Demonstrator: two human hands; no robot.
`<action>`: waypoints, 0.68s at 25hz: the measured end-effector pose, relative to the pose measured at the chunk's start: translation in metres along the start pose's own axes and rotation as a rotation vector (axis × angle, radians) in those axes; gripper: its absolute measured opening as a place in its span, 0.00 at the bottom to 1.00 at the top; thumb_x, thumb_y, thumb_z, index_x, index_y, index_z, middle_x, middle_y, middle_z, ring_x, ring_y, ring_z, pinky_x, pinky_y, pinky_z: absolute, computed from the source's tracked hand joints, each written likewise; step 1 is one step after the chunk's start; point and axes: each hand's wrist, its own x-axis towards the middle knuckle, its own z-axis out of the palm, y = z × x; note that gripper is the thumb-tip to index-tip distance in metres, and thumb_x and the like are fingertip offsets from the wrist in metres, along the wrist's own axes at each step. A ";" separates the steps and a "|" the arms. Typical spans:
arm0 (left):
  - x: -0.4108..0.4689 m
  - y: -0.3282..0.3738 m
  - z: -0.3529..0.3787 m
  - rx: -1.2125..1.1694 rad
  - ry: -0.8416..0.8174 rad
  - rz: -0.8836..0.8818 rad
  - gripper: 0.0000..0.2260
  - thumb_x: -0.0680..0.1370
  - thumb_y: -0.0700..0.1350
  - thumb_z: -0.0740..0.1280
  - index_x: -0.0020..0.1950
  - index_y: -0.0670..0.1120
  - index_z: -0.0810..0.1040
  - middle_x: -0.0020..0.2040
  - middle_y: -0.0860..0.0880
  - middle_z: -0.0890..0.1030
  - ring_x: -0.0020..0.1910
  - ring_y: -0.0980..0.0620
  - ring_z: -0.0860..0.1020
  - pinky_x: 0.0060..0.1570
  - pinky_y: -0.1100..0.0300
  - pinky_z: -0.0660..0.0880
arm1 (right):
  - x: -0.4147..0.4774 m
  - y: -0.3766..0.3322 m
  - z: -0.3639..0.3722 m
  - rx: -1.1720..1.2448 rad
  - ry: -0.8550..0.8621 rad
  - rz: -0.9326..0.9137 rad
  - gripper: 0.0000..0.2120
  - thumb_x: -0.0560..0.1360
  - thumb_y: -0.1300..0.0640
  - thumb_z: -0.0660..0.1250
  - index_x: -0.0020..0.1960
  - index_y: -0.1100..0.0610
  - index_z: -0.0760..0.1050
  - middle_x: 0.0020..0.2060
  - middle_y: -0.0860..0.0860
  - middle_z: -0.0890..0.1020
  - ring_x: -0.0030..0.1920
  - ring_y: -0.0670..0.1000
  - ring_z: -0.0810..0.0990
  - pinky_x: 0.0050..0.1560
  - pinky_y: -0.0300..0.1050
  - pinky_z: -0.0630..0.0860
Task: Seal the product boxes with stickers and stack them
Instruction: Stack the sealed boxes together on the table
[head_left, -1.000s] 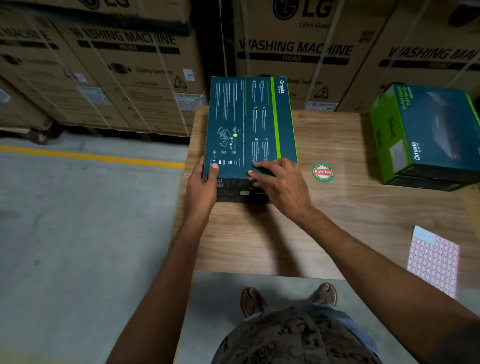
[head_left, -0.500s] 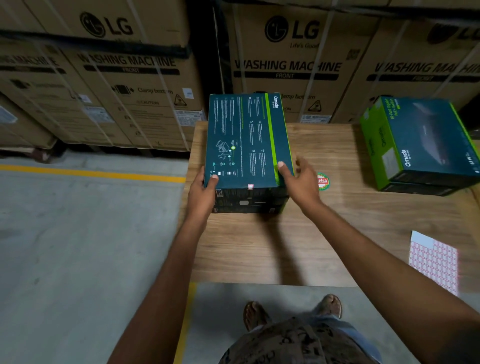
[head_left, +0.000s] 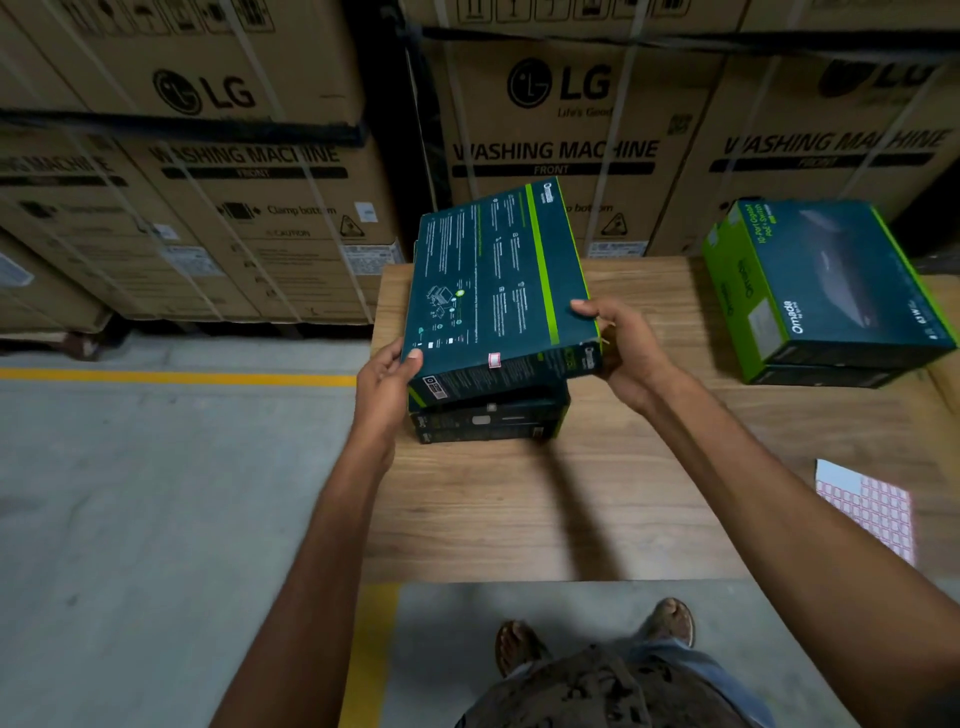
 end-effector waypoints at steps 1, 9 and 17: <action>-0.003 0.004 0.002 0.017 -0.017 -0.004 0.16 0.85 0.39 0.64 0.73 0.41 0.77 0.63 0.49 0.85 0.59 0.56 0.83 0.65 0.60 0.77 | -0.001 -0.012 0.000 0.003 -0.018 -0.003 0.06 0.76 0.54 0.69 0.51 0.54 0.81 0.40 0.48 0.86 0.38 0.49 0.84 0.39 0.41 0.78; -0.014 0.053 0.018 0.163 -0.188 0.139 0.21 0.87 0.48 0.63 0.81 0.55 0.68 0.76 0.58 0.68 0.75 0.56 0.67 0.70 0.58 0.67 | -0.007 -0.066 0.017 -0.159 0.013 -0.120 0.09 0.70 0.57 0.75 0.50 0.54 0.81 0.41 0.52 0.86 0.37 0.50 0.83 0.32 0.35 0.77; -0.011 0.121 0.027 0.092 -0.273 -0.022 0.33 0.82 0.72 0.46 0.80 0.57 0.70 0.71 0.41 0.79 0.62 0.44 0.83 0.42 0.53 0.85 | -0.010 -0.045 0.043 -0.103 -0.190 -0.166 0.17 0.87 0.48 0.57 0.71 0.47 0.78 0.64 0.44 0.83 0.62 0.49 0.82 0.54 0.44 0.79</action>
